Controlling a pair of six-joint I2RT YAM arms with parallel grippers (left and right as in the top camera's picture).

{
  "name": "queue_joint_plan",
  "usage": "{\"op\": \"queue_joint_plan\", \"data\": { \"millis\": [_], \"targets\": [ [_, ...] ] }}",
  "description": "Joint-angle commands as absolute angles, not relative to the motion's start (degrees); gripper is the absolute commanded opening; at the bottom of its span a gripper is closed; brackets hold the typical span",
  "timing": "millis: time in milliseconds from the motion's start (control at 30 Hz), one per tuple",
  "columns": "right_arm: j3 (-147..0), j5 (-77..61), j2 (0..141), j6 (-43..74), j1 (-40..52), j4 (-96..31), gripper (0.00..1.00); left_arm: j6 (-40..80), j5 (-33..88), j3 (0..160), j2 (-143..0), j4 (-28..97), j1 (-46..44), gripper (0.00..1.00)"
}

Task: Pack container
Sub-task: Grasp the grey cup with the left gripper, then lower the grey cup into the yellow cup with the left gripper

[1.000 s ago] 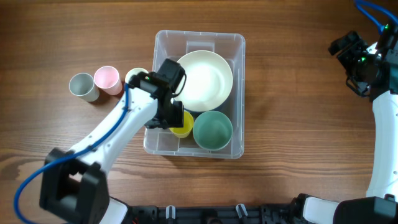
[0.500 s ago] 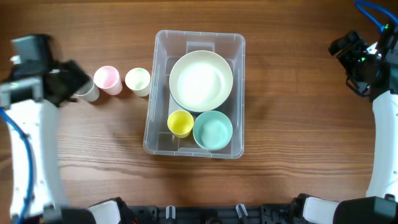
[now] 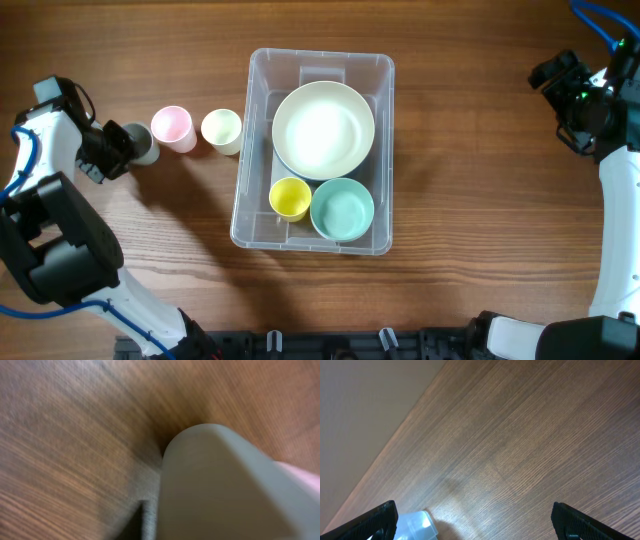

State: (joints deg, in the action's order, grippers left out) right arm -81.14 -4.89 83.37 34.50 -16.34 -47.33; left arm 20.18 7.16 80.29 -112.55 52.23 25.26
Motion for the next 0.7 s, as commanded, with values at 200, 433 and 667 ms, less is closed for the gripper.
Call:
{"op": "queue_joint_plan", "data": {
  "millis": [200, 433, 667],
  "targets": [
    [-81.6, -5.1, 83.9, 34.9, -16.3, -47.2, 0.99, 23.4, 2.4, 80.6, -92.0, 59.2, 27.2, 0.04],
    [-81.6, -5.1, 83.9, 34.9, -16.3, -47.2, 1.00, 22.7, 4.1, 80.6, -73.4, 68.5, 12.9, 0.04],
    [-81.6, -5.1, 83.9, 34.9, -16.3, -47.2, 1.00, 22.8, 4.0, 78.1, -74.7, 70.0, -13.8, 0.04]
  ]
}}
